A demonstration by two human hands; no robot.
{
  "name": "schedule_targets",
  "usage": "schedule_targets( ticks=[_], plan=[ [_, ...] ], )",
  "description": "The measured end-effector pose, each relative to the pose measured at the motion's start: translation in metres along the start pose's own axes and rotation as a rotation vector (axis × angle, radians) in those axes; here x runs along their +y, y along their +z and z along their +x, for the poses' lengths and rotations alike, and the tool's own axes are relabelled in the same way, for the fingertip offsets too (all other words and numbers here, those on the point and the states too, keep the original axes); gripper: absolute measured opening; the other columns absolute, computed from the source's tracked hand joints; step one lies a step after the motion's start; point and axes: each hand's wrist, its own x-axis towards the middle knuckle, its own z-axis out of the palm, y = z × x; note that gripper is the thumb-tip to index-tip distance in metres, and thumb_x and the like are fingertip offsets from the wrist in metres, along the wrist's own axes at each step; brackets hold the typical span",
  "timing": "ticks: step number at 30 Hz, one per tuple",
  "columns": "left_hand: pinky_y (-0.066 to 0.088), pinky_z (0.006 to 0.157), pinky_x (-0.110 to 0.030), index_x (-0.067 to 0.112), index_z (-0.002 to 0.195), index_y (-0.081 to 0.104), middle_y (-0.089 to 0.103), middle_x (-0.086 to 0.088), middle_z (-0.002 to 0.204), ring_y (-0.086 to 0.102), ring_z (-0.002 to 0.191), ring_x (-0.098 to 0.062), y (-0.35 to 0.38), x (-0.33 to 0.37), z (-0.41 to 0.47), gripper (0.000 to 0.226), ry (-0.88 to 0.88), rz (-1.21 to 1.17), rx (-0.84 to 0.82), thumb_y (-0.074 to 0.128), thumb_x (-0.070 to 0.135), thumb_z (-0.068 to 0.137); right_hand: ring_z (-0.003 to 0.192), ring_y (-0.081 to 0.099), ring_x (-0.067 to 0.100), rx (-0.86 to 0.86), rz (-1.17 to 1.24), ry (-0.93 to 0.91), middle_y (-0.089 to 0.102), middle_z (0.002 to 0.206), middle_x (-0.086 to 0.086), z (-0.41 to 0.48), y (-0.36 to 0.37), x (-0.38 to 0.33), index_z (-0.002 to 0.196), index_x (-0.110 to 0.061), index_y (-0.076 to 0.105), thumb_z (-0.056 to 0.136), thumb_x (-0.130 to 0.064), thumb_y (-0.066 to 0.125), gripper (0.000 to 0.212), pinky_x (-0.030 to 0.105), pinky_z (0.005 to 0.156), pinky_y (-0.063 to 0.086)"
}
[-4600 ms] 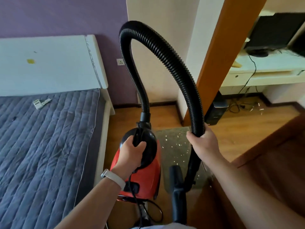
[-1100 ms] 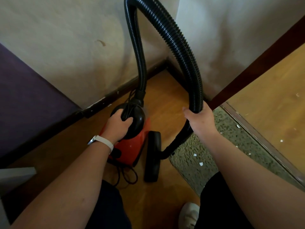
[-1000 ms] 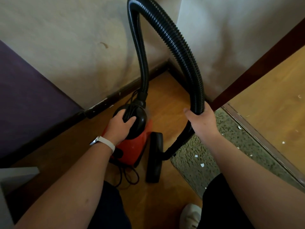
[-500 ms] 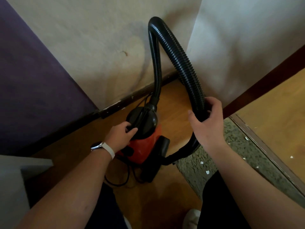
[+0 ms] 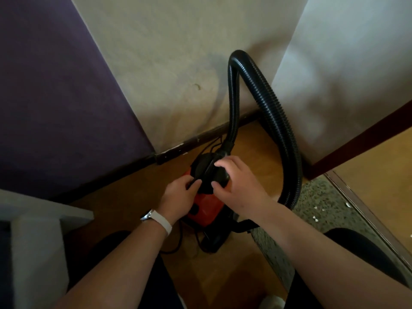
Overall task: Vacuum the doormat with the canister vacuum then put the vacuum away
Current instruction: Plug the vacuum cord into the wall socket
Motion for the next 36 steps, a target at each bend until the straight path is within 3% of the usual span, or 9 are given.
schedule_targets(
  ticks=[3,9,14,17,20,25,29,32,36],
  plan=[
    [0.055,0.064,-0.043,0.03,0.084,0.068,0.068,0.003,0.074,0.064,0.067,-0.013,-0.015,0.02,-0.027,0.023,0.105,-0.13,0.083,0.055,0.042,0.098,0.121,0.049,0.009,-0.075,0.087,0.11,0.049,0.131,-0.008,0.012,0.006,0.0,0.138,-0.025,0.048,0.096,-0.036,0.059,0.045,0.02,0.089,0.041],
    [0.046,0.056,-0.04,0.015,0.081,0.07,0.062,-0.017,0.072,0.059,0.066,-0.034,-0.048,0.045,-0.082,0.027,0.268,-0.417,0.08,0.057,0.033,0.096,0.104,0.056,0.009,-0.097,0.138,0.016,0.054,0.12,-0.008,0.033,0.013,-0.011,0.141,-0.028,0.043,0.096,-0.036,0.06,0.049,0.027,0.081,0.05],
    [0.043,0.058,-0.014,0.006,0.076,0.07,0.063,-0.007,0.067,0.057,0.062,-0.003,-0.075,0.057,-0.1,0.024,0.363,-0.459,0.156,0.06,0.012,0.096,0.079,0.055,0.014,-0.047,0.033,0.01,0.055,0.091,-0.003,0.052,0.013,-0.015,0.099,-0.026,0.054,0.093,-0.031,0.059,0.009,0.036,0.069,0.048],
    [0.041,0.059,-0.017,0.014,0.071,0.069,0.059,-0.011,0.064,0.054,0.061,-0.005,-0.095,0.055,-0.108,0.026,0.454,-0.491,0.191,0.063,0.029,0.092,0.063,0.052,0.013,-0.129,-0.028,0.08,0.054,0.08,-0.002,0.06,0.012,-0.007,0.097,-0.026,0.052,0.099,-0.036,0.049,0.01,0.029,0.055,0.036],
    [0.037,0.056,-0.013,0.016,0.066,0.066,0.053,0.015,0.053,0.048,0.053,0.003,-0.111,0.053,-0.115,0.028,0.485,-0.538,0.258,0.057,0.035,0.085,0.056,0.052,0.017,-0.216,-0.09,0.196,0.054,0.07,0.002,0.066,0.007,0.003,0.101,-0.019,0.057,0.104,-0.034,0.043,0.02,0.03,0.051,0.036],
    [0.032,0.05,-0.021,0.018,0.058,0.059,0.042,0.009,0.048,0.037,0.049,-0.004,-0.128,0.029,-0.106,0.031,0.291,-0.46,0.361,0.054,0.042,0.077,0.053,0.048,0.014,-0.084,-0.08,0.094,0.051,0.066,-0.001,0.058,0.002,0.005,0.092,-0.013,0.059,0.106,-0.031,0.041,0.029,0.027,0.049,0.032],
    [0.037,0.06,-0.032,0.02,0.064,0.07,0.049,0.0,0.053,0.045,0.055,-0.016,-0.12,0.011,-0.084,0.025,0.05,-0.36,0.223,0.051,0.029,0.079,0.068,0.055,0.009,0.082,0.077,0.015,0.056,0.081,-0.008,0.049,-0.011,-0.005,0.1,-0.019,0.064,0.104,-0.027,0.049,0.017,0.021,0.056,0.04],
    [0.034,0.056,-0.03,0.013,0.075,0.071,0.045,0.0,0.053,0.041,0.051,-0.013,-0.098,0.016,-0.079,0.028,0.006,-0.343,0.047,0.052,0.021,0.095,0.08,0.057,0.011,0.147,0.119,-0.088,0.061,0.092,-0.001,0.045,-0.021,-0.015,0.109,-0.011,0.069,0.1,-0.025,0.058,0.02,0.019,0.069,0.045],
    [0.041,0.053,-0.023,0.006,0.083,0.067,0.05,-0.003,0.055,0.048,0.047,-0.011,-0.066,0.041,-0.064,0.042,-0.106,-0.473,-0.044,0.046,0.035,0.103,0.073,0.054,0.009,0.162,0.123,-0.27,0.056,0.087,-0.002,0.037,-0.032,-0.038,0.101,-0.012,0.07,0.095,-0.022,0.066,0.013,0.012,0.065,0.04]
  ],
)
